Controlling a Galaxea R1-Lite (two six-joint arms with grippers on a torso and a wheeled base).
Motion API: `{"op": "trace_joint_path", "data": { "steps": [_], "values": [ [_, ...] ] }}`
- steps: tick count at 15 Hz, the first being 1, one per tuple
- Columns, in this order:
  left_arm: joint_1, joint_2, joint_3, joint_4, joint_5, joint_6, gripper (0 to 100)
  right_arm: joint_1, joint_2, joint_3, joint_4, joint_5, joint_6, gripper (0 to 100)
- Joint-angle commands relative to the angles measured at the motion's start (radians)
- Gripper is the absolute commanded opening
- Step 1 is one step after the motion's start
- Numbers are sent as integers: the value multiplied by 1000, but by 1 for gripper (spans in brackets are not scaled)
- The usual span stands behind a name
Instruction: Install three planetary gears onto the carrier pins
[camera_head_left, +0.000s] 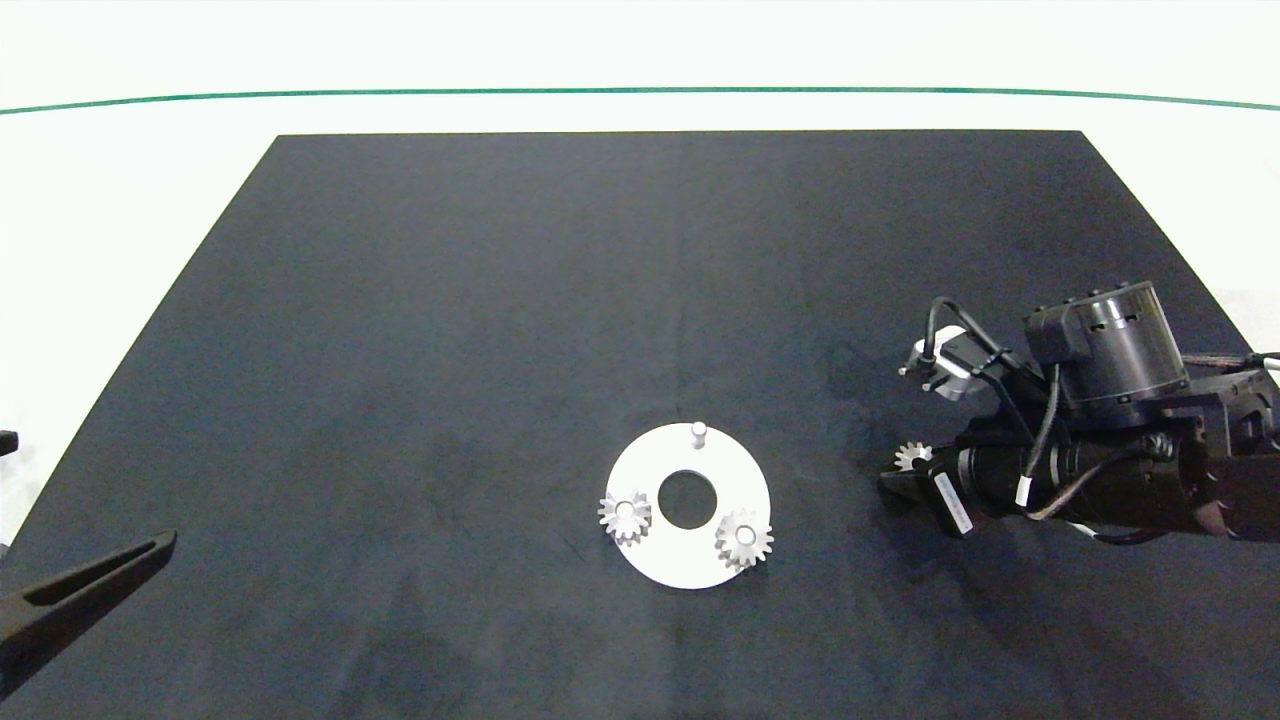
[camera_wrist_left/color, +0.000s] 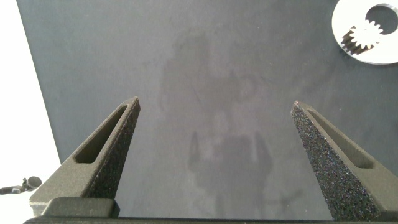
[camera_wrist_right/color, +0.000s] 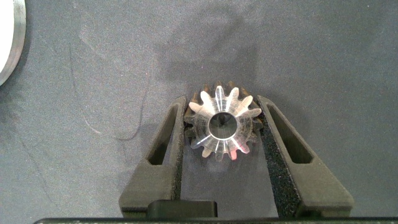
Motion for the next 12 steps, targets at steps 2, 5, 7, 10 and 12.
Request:
{"op": "trace_joint_path", "data": {
  "steps": [2, 5, 7, 10, 12],
  "values": [
    [0, 0, 0, 2, 2, 1, 100, 1, 1, 1, 5, -2, -2, 16],
    [0, 0, 0, 2, 2, 1, 100, 1, 1, 7, 3, -2, -2, 10],
    [0, 0, 0, 2, 2, 1, 100, 1, 1, 10, 3, -2, -4, 6],
    [0, 2, 0, 2, 2, 1, 100, 10, -19, -32, 20, -2, -25, 4],
    [7, 5, 0, 2, 2, 2, 100, 27, -45, -96, 108, -3, -51, 4]
  ]
}}
